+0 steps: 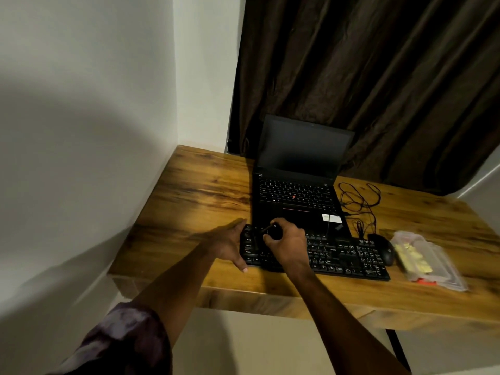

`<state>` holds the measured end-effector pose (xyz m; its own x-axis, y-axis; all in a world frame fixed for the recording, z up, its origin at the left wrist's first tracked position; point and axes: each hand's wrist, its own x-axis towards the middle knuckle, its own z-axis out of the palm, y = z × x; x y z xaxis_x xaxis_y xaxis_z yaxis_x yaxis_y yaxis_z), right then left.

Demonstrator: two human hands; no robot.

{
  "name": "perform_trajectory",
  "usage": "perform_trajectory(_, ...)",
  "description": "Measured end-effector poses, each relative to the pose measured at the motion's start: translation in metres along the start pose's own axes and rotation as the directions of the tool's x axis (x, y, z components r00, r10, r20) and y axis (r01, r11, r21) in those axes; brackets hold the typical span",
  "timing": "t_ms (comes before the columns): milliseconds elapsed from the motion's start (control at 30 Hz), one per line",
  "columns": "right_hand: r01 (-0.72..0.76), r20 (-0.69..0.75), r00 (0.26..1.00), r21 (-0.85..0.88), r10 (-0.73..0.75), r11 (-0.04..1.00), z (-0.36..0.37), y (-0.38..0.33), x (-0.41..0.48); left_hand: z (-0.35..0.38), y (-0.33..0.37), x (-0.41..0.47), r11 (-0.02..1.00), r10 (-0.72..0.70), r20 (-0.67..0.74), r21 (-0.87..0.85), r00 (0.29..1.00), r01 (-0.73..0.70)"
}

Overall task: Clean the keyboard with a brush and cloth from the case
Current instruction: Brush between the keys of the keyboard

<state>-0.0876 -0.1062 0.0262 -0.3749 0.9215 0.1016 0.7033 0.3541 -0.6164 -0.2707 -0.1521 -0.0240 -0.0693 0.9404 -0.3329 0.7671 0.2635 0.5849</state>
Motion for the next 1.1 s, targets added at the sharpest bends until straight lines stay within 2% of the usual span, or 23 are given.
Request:
perform_trajectory(100,-0.008,-0.009,1.000,-0.142,0.007,0.990,-0.002,0.005,0.003,0.001,-0.001,0.002,1.000,0.004,-0.007,0.007,1.000,-0.004)
perform_trajectory(167,0.021,0.004,1.000,-0.167,-0.020,0.986,0.003,0.002,0.004,0.001,-0.001,0.002,1.000,-0.006,-0.003,0.020,1.000,0.006)
perform_trajectory(300,0.050,0.088,0.995,0.038,-0.053,0.998,0.009,-0.013,0.001,0.000,-0.001,0.000,0.999,-0.031,0.009,0.026,0.999,0.031)
perform_trajectory(367,0.046,0.078,0.996,0.087,-0.053,0.995,0.010,-0.011,0.003,0.000,-0.003,0.001,1.000,-0.020,0.011,0.019,1.000,0.020)
perform_trajectory(600,-0.046,-0.028,0.999,-0.112,0.043,0.993,-0.008,0.022,0.014,0.001,-0.004,0.004,0.999,0.049,-0.031,0.024,0.998,-0.049)
perform_trajectory(700,-0.019,0.000,1.000,-0.077,0.019,0.997,-0.005,0.014,0.013,0.001,-0.004,0.003,1.000,0.020,-0.014,0.018,1.000,-0.020)
perform_trajectory(800,-0.011,0.062,0.998,0.060,0.007,0.998,-0.004,0.005,0.012,0.001,-0.003,0.001,1.000,0.013,-0.001,0.011,1.000,-0.013)
perform_trajectory(867,-0.061,0.063,0.997,0.108,0.054,0.992,-0.004,0.012,0.014,0.000,-0.002,0.000,1.000,0.018,-0.003,0.010,1.000,-0.018)
perform_trajectory(967,-0.127,0.029,0.992,0.074,0.125,0.989,-0.015,0.030,0.014,-0.001,-0.002,0.001,0.999,0.050,-0.008,-0.009,0.999,-0.050)
perform_trajectory(1100,-0.132,-0.050,0.990,-0.056,0.130,0.990,-0.027,0.045,0.012,0.000,-0.004,0.001,0.998,0.048,-0.001,-0.034,0.999,-0.048)
